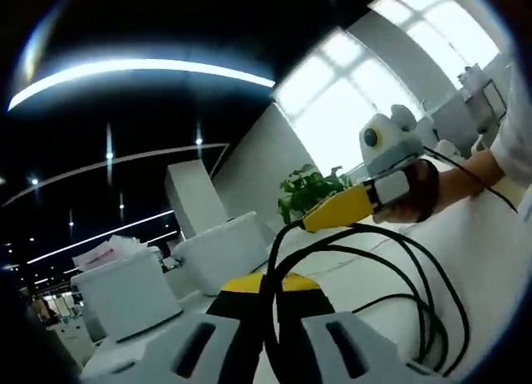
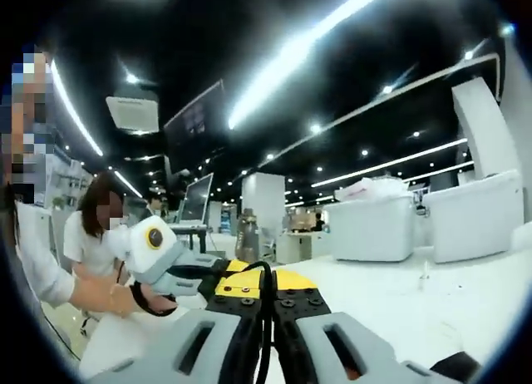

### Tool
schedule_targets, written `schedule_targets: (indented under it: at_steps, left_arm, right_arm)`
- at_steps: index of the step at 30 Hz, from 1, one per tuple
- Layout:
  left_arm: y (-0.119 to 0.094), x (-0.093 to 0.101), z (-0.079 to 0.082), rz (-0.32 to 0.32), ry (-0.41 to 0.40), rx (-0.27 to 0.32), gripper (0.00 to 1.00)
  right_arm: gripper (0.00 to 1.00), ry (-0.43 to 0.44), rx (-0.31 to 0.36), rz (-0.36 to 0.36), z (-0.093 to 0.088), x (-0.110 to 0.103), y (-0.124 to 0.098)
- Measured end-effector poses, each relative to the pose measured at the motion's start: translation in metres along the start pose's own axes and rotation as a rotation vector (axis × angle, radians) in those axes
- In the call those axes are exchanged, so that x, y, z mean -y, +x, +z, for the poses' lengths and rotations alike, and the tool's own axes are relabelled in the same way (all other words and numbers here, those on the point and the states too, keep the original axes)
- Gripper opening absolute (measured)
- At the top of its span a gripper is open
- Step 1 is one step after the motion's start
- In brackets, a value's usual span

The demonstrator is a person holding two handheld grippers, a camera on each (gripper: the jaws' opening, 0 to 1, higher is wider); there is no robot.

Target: Coil the Type-C to USB data cable on the desktop and secure it with Velcro straps.

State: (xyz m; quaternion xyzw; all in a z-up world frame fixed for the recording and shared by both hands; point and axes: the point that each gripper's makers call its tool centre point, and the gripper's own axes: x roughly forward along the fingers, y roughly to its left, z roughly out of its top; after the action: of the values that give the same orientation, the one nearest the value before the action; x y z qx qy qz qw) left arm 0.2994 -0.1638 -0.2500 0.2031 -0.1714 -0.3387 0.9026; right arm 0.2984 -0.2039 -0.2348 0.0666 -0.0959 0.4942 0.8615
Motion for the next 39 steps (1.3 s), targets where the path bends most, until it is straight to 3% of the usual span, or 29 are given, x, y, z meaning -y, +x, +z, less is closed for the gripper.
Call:
schedule_targets:
  at_steps: [2,4,6,10,12,15,19,32,35,36,39]
  left_arm:
    - [-0.001,-0.003,0.000,0.006,-0.003,-0.004,0.04]
    - [-0.002,-0.007,-0.001,0.023,-0.007,-0.011,0.04]
    - [-0.004,-0.010,0.001,0.031,-0.011,-0.008,0.04]
    - [-0.006,-0.010,0.007,0.038,0.003,0.004,0.04]
    - [-0.007,-0.010,0.012,0.037,0.011,0.016,0.04]
    - [-0.008,-0.012,0.017,0.041,0.024,0.028,0.04]
    - [-0.010,-0.014,0.026,0.047,0.026,0.052,0.04]
    - [-0.023,-0.012,0.067,0.028,0.013,0.192,0.04]
    - [-0.025,-0.011,0.072,0.019,0.009,0.213,0.04]
    - [-0.025,-0.010,0.073,0.019,0.009,0.217,0.04]
    - [-0.025,-0.011,0.072,0.025,0.013,0.213,0.04]
  right_arm:
    - [0.06,0.058,0.041,-0.010,0.006,0.002,-0.001]
    - [0.09,0.083,0.071,-0.077,0.019,0.026,-0.003]
    - [0.09,0.064,0.073,-0.155,0.019,0.044,-0.010]
    - [0.14,-0.020,-0.110,-0.218,-0.023,0.063,-0.013]
    - [0.20,-0.035,-0.233,-0.188,-0.058,0.060,-0.007]
    - [0.21,-0.045,-0.361,-0.151,-0.094,0.053,-0.002]
    - [0.21,-0.067,-0.448,-0.124,-0.122,0.046,0.003]
    - [0.18,-0.058,-0.539,-0.124,-0.144,0.045,0.002]
    - [0.13,-0.064,-0.556,-0.129,-0.147,0.044,0.003]
    - [0.06,-0.076,-0.562,-0.140,-0.147,0.045,0.002]
    - [0.03,-0.151,-0.553,-0.140,-0.140,0.049,0.003]
